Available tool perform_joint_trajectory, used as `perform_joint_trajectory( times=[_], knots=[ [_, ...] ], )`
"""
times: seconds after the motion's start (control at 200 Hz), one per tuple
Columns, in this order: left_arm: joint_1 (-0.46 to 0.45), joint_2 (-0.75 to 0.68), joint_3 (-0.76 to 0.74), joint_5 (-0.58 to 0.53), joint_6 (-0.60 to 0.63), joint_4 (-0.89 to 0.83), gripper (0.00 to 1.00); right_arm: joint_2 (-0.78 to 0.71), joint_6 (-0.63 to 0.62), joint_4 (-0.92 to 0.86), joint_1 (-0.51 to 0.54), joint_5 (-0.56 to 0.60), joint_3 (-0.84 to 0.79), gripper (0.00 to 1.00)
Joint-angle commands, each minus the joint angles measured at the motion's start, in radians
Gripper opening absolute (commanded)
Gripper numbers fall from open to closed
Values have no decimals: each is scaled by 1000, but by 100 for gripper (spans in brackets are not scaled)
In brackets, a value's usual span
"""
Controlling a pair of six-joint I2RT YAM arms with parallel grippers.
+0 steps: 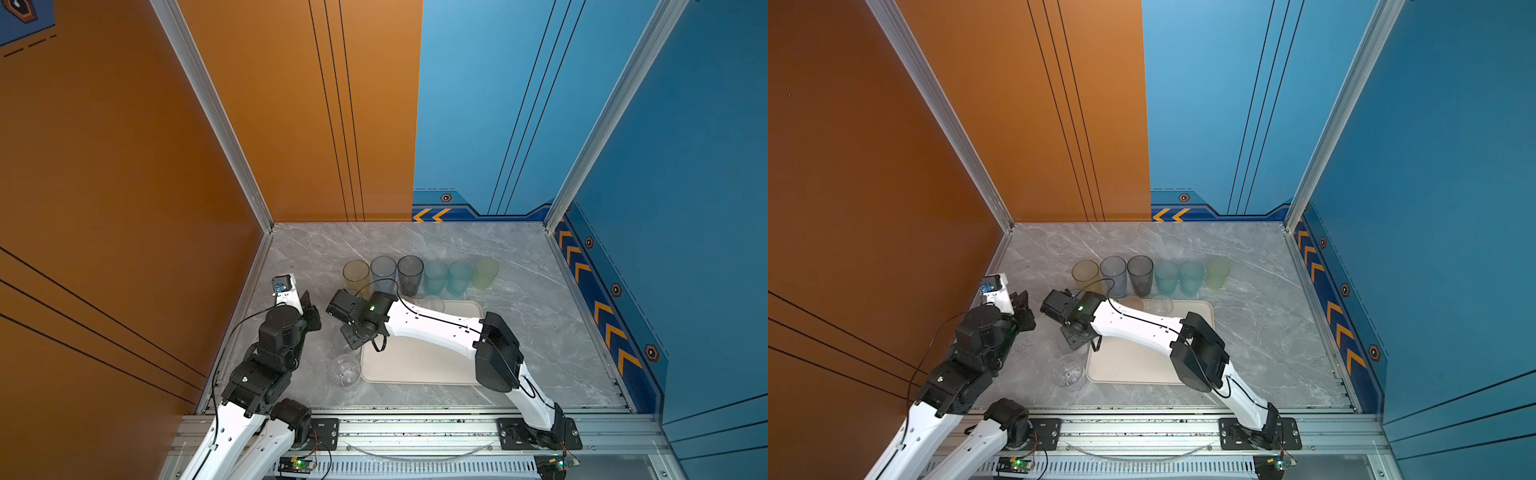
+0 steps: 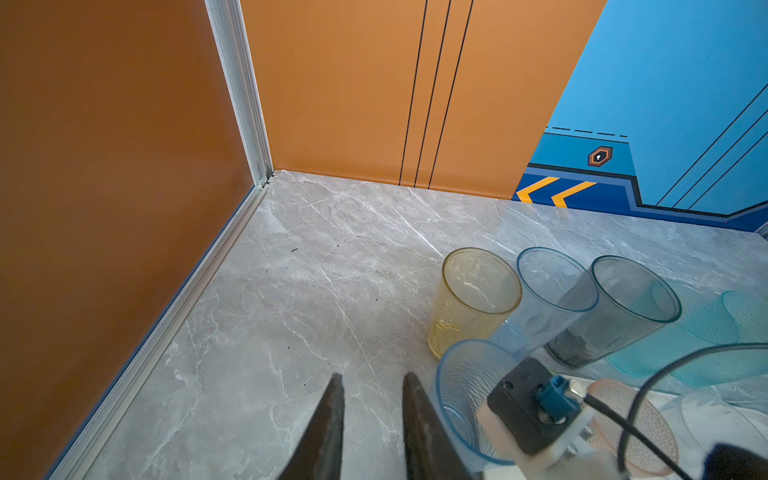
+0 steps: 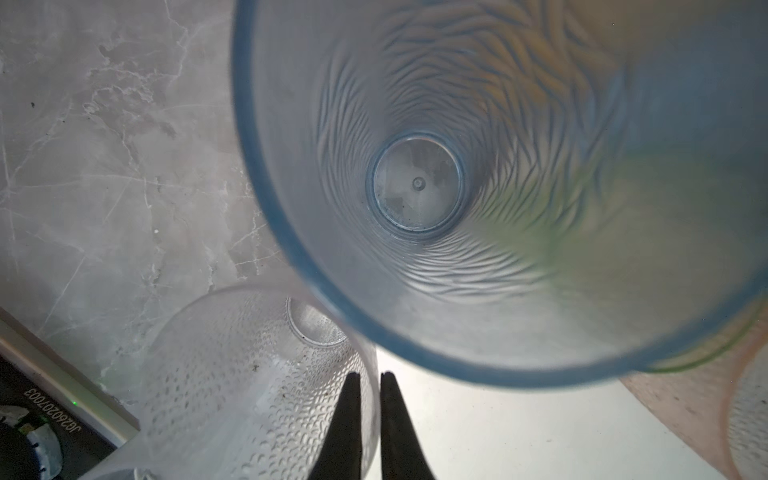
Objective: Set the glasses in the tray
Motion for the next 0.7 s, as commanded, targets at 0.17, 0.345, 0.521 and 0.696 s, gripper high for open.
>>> perform_joint_trajectory(
  times=[0.17,0.345,0.521,0.696],
  knots=[
    [9,8,-10,20,0,33,26,-17,11,-40,-4,36,19,5],
    [10,12,-11,25,0,35,26,-34,10,-34,-2,55,19,5],
    [10,18,-13,28,1,36,26,-56,6,-12,-3,61,17,3],
    [10,21,-12,29,1,36,26,-88,7,27,-2,51,-6,2]
  ],
)
